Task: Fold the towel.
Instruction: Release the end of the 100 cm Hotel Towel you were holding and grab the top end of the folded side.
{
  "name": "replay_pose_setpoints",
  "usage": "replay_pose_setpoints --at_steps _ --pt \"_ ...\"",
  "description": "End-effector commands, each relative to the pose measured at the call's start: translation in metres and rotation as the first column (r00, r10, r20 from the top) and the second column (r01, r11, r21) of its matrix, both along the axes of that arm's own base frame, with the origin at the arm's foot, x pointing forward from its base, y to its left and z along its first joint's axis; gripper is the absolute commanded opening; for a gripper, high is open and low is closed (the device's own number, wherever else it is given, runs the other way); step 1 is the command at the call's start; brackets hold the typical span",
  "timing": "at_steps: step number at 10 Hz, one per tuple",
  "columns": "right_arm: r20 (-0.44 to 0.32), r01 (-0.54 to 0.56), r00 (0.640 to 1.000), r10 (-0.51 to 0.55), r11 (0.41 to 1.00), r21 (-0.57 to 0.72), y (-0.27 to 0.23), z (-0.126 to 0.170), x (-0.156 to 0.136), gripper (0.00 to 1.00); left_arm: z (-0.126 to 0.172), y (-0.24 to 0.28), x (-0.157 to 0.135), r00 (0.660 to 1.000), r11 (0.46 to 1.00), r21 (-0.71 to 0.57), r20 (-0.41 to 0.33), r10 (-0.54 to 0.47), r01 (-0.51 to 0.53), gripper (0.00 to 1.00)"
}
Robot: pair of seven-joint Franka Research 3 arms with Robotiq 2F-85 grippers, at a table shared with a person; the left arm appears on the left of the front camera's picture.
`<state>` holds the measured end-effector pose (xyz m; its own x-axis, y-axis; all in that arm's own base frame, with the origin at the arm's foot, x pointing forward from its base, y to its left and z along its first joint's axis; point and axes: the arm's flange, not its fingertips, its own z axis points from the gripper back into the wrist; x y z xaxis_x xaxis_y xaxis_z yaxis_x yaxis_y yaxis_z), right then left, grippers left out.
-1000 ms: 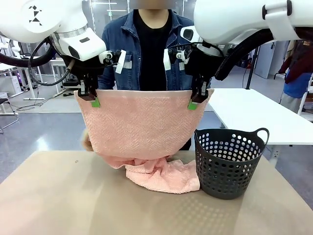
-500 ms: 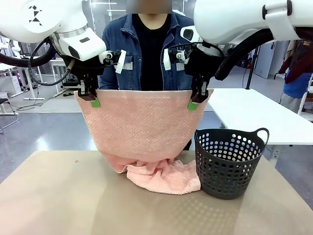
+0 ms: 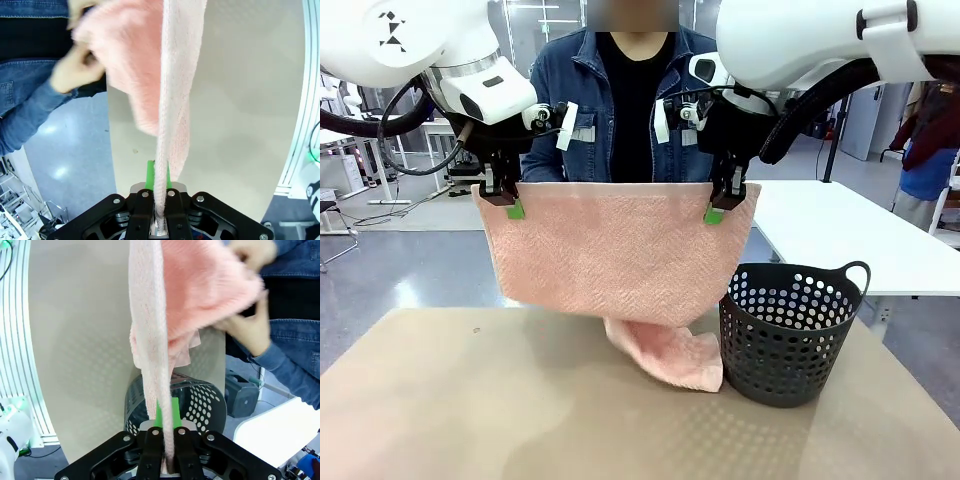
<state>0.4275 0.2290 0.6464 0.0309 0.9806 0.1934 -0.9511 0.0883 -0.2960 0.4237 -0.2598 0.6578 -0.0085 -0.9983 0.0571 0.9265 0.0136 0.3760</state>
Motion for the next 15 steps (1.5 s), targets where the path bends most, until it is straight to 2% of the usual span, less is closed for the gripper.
replay_pose_setpoints --at_steps 1,15 --pt "0.0 0.004 1.0 -0.004 1.0 0.0 -0.0017 -0.0002 0.0006 0.0 0.0004 0.0013 0.0003 1.0 1.0 0.007 0.001 -0.016 0.016 0.0" --pt "0.0 0.004 1.0 -0.004 1.0 0.0 -0.0017 -0.0002 0.0006 0.0 0.0004 0.0013 0.0003 1.0 1.0 0.007 0.001 -0.016 0.016 0.0"
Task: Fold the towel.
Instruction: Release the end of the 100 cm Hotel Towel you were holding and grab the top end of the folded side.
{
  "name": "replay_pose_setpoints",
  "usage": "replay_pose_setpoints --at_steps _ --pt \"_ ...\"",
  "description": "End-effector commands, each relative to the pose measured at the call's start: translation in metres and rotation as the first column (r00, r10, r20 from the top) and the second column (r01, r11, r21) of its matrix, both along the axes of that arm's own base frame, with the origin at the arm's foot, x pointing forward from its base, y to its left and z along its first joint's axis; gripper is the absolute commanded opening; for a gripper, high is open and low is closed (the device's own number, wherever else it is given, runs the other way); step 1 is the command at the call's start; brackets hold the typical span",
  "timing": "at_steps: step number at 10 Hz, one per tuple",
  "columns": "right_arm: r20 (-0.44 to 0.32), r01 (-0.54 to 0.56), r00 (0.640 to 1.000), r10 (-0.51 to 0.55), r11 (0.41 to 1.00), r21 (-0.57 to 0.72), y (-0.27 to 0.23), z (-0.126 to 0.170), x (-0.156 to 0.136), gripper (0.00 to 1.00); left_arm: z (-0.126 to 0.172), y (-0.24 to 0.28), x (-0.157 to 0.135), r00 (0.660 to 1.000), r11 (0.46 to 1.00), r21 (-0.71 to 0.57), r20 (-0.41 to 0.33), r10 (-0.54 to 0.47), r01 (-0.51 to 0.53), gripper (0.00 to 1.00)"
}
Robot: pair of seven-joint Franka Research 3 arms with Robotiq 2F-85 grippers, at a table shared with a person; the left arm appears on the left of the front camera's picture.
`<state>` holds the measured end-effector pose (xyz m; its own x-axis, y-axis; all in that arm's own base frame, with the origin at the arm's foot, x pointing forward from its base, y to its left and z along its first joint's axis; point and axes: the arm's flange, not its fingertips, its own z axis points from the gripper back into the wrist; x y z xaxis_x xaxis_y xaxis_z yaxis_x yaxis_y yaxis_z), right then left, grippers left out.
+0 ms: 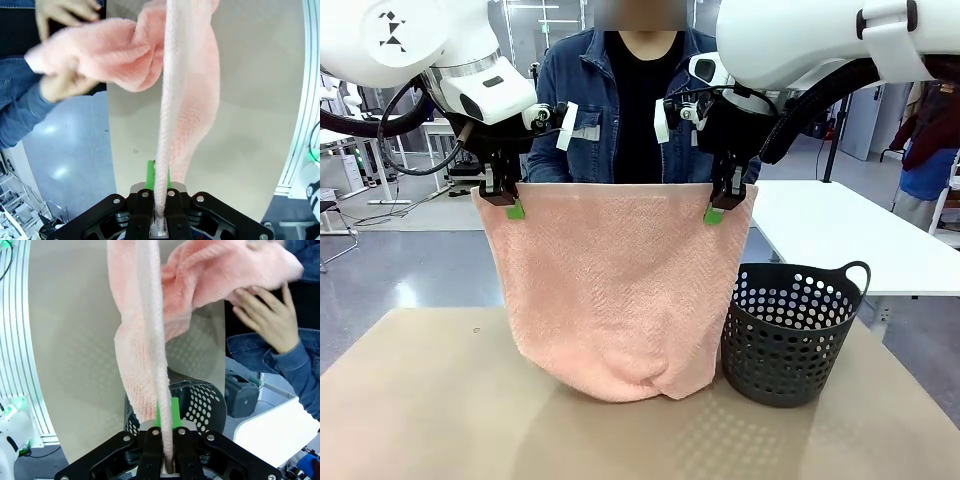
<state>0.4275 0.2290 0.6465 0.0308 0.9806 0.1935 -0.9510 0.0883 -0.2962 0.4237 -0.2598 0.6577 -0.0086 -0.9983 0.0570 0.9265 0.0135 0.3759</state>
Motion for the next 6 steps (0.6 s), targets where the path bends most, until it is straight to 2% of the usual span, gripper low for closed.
replay_pose_setpoints --at_steps 1,6 --pt "0.0 0.004 1.0 -0.004 1.0 0.0 -0.0017 -0.0003 0.0005 0.0 0.0005 0.0013 0.0003 1.0 1.0 0.007 0.001 -0.016 0.016 0.0" --pt "0.0 0.004 1.0 -0.004 1.0 0.0 -0.0017 -0.0003 0.0005 0.0 0.0005 0.0013 0.0003 1.0 1.0 0.007 0.001 -0.016 0.016 0.0"
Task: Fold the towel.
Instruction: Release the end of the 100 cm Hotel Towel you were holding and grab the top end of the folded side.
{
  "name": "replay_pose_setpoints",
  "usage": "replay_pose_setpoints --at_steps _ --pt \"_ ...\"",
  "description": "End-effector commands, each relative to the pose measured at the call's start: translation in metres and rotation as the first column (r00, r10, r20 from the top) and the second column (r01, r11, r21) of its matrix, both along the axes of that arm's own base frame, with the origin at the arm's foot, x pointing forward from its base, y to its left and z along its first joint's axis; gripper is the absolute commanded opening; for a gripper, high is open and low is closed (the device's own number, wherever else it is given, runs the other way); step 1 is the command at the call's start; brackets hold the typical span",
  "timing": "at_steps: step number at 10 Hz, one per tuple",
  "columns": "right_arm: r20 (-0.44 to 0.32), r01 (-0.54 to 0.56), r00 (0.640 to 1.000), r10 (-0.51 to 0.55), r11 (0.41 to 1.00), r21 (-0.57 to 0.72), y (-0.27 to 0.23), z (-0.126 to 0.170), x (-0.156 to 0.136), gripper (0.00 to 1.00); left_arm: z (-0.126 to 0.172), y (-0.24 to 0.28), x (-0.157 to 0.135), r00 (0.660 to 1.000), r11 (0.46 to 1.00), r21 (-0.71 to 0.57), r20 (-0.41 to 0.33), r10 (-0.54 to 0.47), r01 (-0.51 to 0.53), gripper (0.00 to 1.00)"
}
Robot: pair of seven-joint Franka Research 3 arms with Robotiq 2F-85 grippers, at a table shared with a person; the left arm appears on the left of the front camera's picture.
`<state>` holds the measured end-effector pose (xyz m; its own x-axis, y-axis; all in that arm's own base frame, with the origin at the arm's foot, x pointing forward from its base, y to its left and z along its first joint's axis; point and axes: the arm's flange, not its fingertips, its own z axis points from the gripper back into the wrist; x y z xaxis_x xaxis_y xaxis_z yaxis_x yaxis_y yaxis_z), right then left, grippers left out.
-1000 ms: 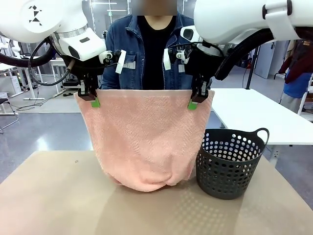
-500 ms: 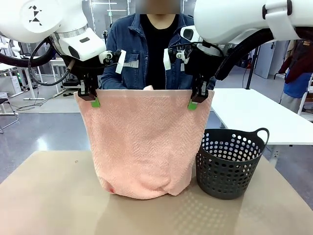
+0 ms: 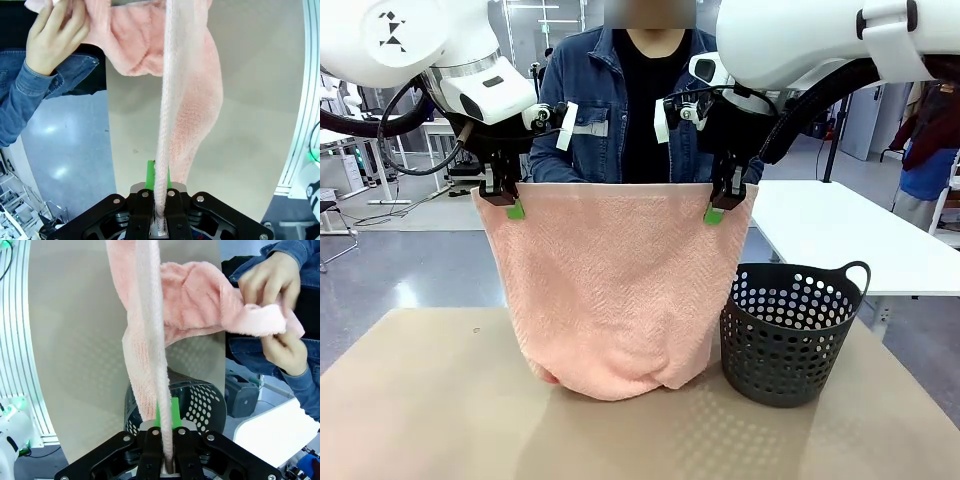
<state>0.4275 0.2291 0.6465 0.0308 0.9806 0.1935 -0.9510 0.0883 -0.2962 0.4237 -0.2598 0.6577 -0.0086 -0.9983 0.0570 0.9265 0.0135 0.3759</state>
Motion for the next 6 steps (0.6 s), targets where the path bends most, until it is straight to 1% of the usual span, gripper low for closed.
replay_pose_setpoints --at_steps 1,6 --pt "0.0 0.004 1.0 -0.004 1.0 0.0 -0.0017 -0.0003 0.0005 0.0 0.0005 0.0013 0.0003 1.0 1.0 0.007 0.001 -0.016 0.016 0.0" --pt "0.0 0.004 1.0 -0.004 1.0 0.0 -0.0017 -0.0003 0.0005 0.0 0.0005 0.0013 0.0003 1.0 1.0 0.007 0.001 -0.016 0.016 0.0"
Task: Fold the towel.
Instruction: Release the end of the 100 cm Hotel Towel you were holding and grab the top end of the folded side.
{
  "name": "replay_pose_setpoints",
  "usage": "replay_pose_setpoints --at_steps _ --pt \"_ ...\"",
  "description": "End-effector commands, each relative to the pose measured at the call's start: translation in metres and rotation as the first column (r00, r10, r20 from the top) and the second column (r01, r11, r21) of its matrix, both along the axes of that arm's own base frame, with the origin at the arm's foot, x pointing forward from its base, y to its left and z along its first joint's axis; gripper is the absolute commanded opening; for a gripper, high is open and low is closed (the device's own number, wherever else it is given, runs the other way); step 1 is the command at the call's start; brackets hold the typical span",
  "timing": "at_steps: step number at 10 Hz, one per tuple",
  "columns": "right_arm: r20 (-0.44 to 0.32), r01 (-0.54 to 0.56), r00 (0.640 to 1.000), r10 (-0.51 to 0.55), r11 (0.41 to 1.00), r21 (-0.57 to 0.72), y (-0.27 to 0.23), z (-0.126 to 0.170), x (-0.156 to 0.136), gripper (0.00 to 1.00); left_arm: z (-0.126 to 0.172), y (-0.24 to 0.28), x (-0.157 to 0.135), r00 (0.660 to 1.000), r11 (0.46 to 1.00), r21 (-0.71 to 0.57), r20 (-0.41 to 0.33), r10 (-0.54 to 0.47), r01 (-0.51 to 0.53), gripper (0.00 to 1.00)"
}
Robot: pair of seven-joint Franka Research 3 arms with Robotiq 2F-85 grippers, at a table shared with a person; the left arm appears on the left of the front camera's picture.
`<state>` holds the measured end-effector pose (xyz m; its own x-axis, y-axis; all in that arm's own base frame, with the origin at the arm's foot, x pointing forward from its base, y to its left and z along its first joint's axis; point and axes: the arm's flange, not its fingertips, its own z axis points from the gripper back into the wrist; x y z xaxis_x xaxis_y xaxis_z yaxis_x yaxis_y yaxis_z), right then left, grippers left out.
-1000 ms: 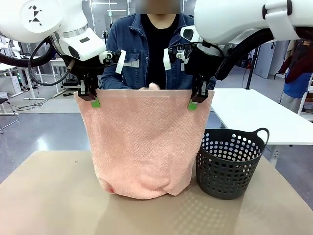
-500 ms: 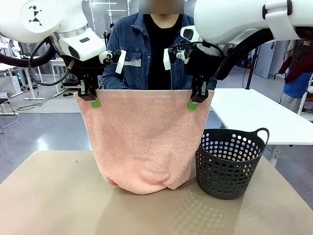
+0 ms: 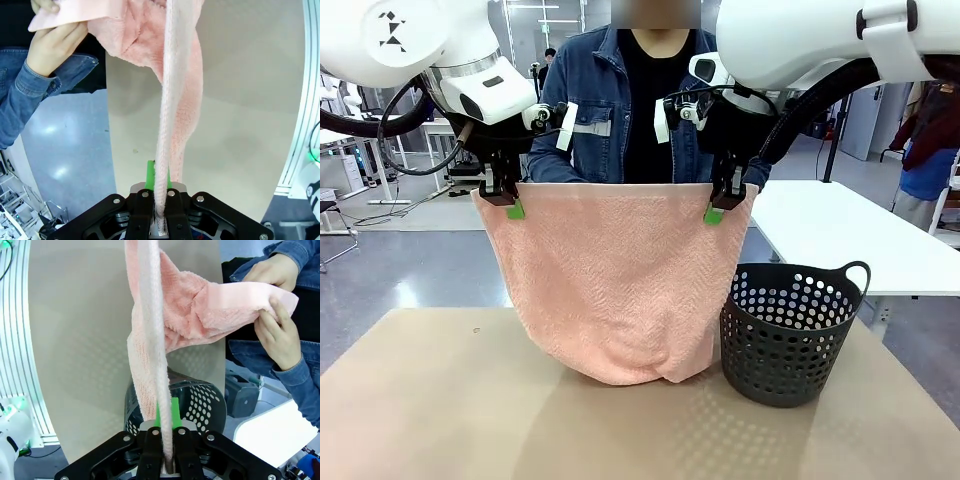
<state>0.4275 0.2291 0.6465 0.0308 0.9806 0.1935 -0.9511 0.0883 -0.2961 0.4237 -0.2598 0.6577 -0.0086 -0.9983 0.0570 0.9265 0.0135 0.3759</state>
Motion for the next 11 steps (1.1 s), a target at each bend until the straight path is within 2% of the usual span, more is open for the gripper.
replay_pose_setpoints --at_steps 1,11 --pt "0.0 0.004 1.0 -0.004 1.0 0.0 -0.0017 -0.0003 0.0005 0.0 0.0005 0.0013 0.0003 1.0 1.0 0.007 0.001 -0.016 0.016 0.0" --pt "0.0 0.004 1.0 -0.004 1.0 0.0 -0.0017 -0.0003 0.0005 0.0 0.0005 0.0013 0.0003 1.0 1.0 0.007 0.001 -0.016 0.016 0.0"
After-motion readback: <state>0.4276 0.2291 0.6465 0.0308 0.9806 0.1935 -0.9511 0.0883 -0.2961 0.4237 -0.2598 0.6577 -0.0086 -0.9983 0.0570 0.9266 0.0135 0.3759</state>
